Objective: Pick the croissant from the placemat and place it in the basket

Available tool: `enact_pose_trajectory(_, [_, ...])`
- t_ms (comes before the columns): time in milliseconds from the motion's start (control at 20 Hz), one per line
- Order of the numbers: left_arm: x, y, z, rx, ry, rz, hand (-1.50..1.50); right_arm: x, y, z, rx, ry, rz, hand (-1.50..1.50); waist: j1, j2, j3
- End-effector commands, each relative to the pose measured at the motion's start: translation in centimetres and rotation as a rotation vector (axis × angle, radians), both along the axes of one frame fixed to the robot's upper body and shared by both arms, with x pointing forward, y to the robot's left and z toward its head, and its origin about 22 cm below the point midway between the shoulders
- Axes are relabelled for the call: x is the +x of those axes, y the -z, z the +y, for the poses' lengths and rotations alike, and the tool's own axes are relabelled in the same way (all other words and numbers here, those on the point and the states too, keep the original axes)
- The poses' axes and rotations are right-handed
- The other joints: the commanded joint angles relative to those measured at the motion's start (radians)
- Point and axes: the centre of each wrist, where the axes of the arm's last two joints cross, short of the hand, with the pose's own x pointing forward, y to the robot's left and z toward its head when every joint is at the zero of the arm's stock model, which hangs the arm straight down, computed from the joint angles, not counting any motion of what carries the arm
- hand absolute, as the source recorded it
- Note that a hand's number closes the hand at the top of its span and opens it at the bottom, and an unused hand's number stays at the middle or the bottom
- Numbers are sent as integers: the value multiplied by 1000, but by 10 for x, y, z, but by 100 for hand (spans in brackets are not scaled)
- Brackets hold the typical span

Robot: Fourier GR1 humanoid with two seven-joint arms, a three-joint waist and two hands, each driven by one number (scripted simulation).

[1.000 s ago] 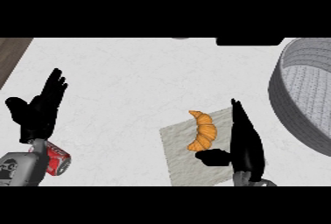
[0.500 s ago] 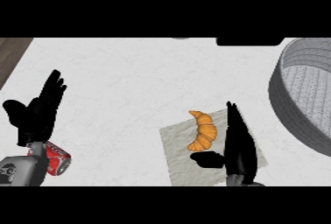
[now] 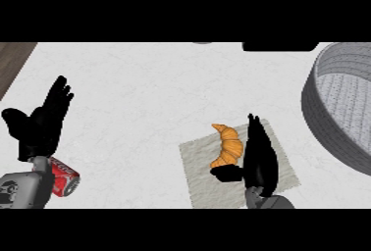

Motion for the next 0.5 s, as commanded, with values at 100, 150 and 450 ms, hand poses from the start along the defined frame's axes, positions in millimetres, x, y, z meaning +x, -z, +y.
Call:
enact_pose_trajectory(100, [-16, 15, -1, 7, 17, 5, 0, 4, 8, 14, -29, 7, 27, -150, 3, 0, 0])
enact_pose_trajectory(150, [-11, 4, -1, 10, -16, 14, 0, 11, 7, 12, -16, 20, 28, -150, 2, 0, 0])
enact_pose_trajectory(450, [5, -8, -13, -7, 13, 19, 0, 8, 1, 13, -10, 16, 36, -150, 0, -1, 0])
